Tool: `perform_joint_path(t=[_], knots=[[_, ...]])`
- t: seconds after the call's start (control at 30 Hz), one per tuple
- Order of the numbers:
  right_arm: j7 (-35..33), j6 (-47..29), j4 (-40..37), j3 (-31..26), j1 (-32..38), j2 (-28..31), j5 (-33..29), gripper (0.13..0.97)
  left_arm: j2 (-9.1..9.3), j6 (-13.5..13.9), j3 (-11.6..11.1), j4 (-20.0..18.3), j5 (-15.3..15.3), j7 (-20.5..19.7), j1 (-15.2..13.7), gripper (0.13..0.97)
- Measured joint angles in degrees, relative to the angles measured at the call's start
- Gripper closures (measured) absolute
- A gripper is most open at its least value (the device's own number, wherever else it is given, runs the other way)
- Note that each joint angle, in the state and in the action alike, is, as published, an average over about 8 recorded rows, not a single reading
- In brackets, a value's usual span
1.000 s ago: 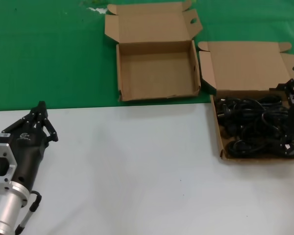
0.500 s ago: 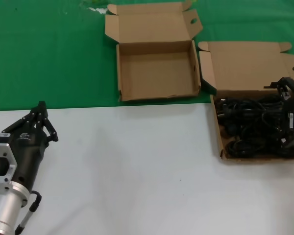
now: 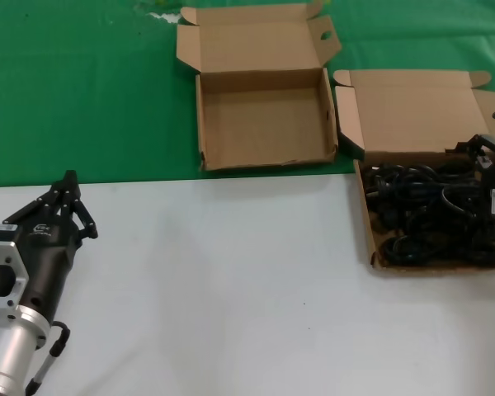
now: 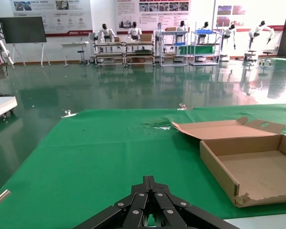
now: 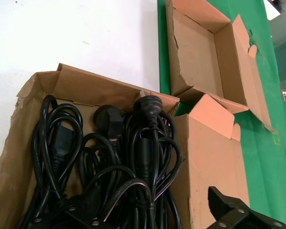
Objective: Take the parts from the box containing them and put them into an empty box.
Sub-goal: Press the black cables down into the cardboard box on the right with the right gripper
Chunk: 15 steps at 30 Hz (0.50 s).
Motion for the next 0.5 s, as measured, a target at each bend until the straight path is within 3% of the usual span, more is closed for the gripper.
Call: perform_joint_path(t=[0.33, 0.5], knots=[[0.91, -0.31, 1.25, 0.18, -0.86, 0.95, -0.16, 0.410, 0.00, 0.00, 0.00, 0.00, 0.00, 0.00, 0.00, 0.958], [1.17, -0.40, 1.58, 0.19, -0.97, 1.23, -0.34, 0.546, 0.00, 0.00, 0.00, 0.00, 0.00, 0.00, 0.00, 0.958]])
